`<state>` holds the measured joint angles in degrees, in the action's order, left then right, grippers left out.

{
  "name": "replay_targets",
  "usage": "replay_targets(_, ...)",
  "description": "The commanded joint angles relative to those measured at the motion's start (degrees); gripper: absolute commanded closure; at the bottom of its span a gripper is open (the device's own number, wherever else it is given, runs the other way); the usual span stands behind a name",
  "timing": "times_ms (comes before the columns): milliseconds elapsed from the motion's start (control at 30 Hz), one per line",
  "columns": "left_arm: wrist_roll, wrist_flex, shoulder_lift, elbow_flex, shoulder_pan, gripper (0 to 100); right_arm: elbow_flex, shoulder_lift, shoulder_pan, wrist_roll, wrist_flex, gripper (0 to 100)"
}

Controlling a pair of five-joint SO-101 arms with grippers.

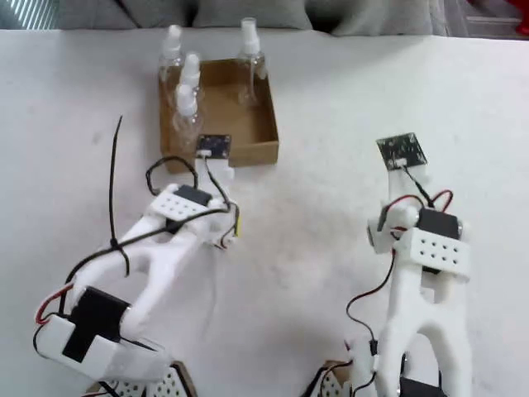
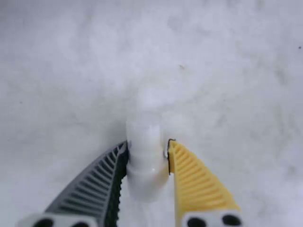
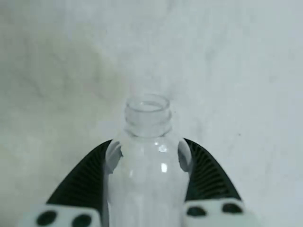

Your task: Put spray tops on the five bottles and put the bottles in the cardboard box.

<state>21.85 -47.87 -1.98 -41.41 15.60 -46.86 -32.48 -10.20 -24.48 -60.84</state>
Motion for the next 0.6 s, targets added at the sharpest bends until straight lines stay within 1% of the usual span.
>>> replay_targets(0, -0.44, 0.88, -2.77, 0.62, -0.75, 98, 3.96, -1.71, 4.53, 12.31, 4.88, 98.1)
replay_targets(100, -0.44, 0.88, -2.77, 0.62, -0.75, 98, 3.69, -1.71, 7.43, 21.19, 13.32, 98.2)
replay_targets(167, -0.44, 0.88, -2.86, 0.62, -0.75, 98, 3.60, -1.63, 9.45, 24.18, 18.42, 98.2)
replay_targets(367, -0.44, 0.88, -2.86, 0.62, -0.75, 98, 2.73, -1.63, 14.46, 24.53, 34.59, 98.2)
replay_targets(467, -0.44, 0.88, -2.95, 0.62, -0.75, 98, -0.79, -1.63, 16.22, 24.53, 46.29, 98.2)
replay_targets(567, -0.44, 0.88, -3.03, 0.62, -0.75, 98, -5.45, -1.63, 17.27, 24.53, 60.26, 98.2)
